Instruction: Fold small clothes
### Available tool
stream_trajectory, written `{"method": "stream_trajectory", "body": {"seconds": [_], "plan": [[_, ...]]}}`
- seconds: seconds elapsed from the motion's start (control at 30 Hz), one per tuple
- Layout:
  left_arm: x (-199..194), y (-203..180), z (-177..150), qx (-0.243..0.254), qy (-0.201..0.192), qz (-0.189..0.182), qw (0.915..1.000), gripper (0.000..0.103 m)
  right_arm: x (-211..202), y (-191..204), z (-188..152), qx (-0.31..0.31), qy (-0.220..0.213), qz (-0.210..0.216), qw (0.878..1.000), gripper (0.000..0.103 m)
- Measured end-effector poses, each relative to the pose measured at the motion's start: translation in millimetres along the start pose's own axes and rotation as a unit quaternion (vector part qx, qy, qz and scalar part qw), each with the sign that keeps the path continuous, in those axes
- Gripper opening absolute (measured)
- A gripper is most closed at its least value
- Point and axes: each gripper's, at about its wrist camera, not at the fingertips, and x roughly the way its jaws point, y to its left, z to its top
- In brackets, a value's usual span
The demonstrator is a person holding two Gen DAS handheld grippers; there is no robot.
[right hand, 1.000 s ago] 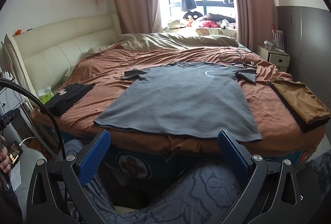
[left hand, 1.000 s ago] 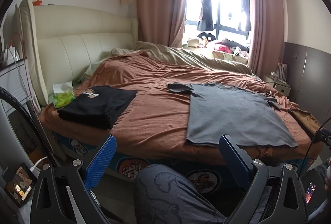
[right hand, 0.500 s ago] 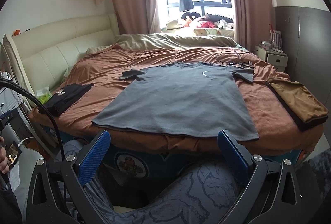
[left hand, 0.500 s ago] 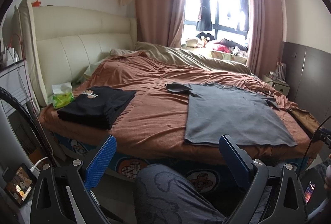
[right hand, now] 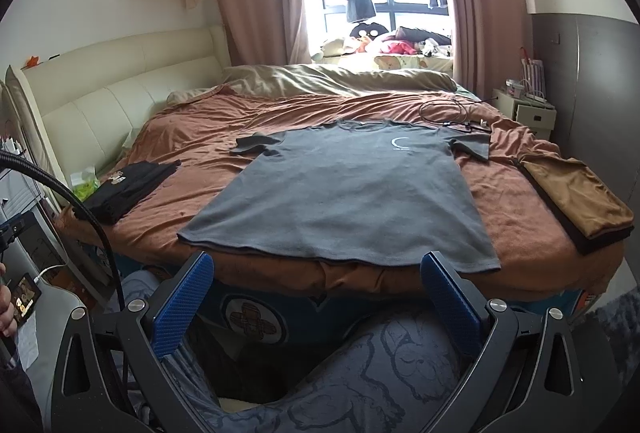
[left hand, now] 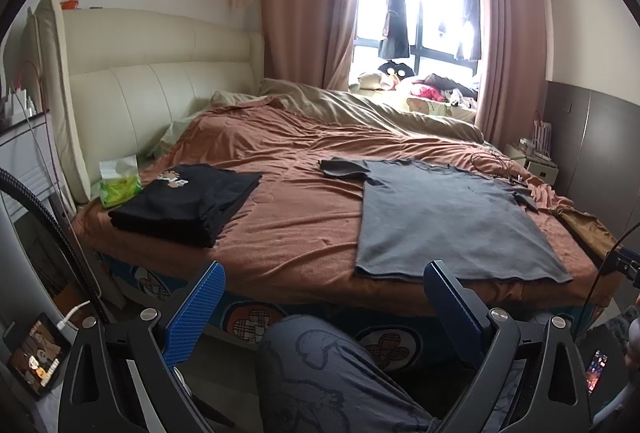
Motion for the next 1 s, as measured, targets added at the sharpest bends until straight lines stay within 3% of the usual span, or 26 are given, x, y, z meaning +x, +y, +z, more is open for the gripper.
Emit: {"method": "stream_trajectory", "body": {"seconds": [1.0], "plan": [[6.3, -1.1, 3.2, -0.007, 0.002, -0.01, 0.9999, 0.1, 1.1, 3.0, 8.0, -0.011, -0.001, -0.004, 1.0, 0.103]]}}
